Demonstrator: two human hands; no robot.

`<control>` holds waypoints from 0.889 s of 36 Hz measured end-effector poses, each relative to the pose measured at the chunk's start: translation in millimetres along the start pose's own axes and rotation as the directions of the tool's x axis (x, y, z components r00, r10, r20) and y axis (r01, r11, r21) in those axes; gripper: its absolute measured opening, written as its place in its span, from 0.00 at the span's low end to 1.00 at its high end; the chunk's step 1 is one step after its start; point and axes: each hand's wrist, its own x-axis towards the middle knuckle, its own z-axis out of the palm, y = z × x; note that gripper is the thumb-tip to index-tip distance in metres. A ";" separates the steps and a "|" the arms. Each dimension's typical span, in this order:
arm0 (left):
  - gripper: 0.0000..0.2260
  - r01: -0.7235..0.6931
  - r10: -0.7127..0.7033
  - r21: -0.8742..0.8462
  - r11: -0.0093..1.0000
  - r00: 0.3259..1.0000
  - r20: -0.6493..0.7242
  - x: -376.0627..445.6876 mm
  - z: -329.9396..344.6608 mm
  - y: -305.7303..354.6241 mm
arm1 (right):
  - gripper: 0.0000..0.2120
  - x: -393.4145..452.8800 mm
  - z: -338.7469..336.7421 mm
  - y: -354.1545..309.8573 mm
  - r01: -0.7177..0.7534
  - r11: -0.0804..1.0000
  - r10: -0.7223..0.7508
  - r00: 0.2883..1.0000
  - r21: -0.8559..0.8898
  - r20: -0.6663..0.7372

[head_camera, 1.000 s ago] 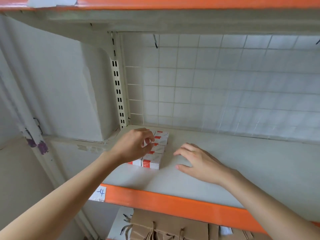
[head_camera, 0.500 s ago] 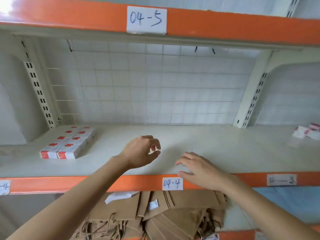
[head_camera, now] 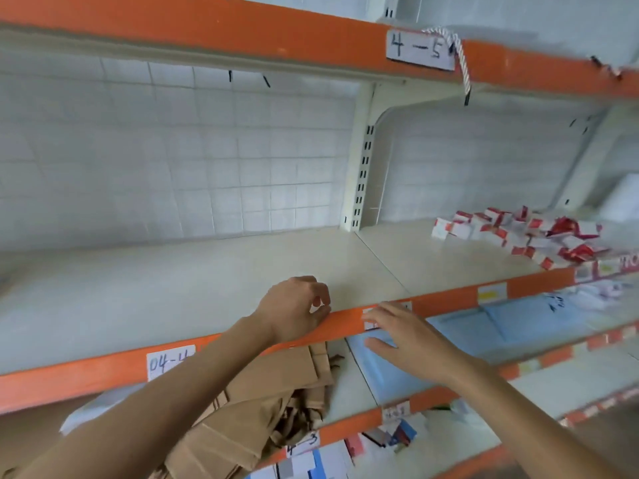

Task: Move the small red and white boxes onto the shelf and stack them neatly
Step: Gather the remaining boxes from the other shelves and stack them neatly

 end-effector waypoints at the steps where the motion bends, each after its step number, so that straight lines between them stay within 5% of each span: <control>1: 0.08 -0.005 0.005 0.002 1.000 1.000 -0.004 8.5 4.5 5.6 | 0.18 -3.5 -0.3 9.9 -0.019 1.000 0.019 1.000 0.004 -0.009; 17: 0.07 -0.122 0.128 -0.116 0.986 0.991 0.043 196.0 85.7 86.9 | 0.18 13.5 -71.9 184.1 -0.196 0.974 0.191 0.980 -0.113 -0.052; 32: 0.06 -0.021 0.025 -0.098 0.995 0.999 0.042 258.1 98.2 81.0 | 0.22 93.6 -87.0 295.1 -0.212 0.972 0.213 0.977 -0.099 0.002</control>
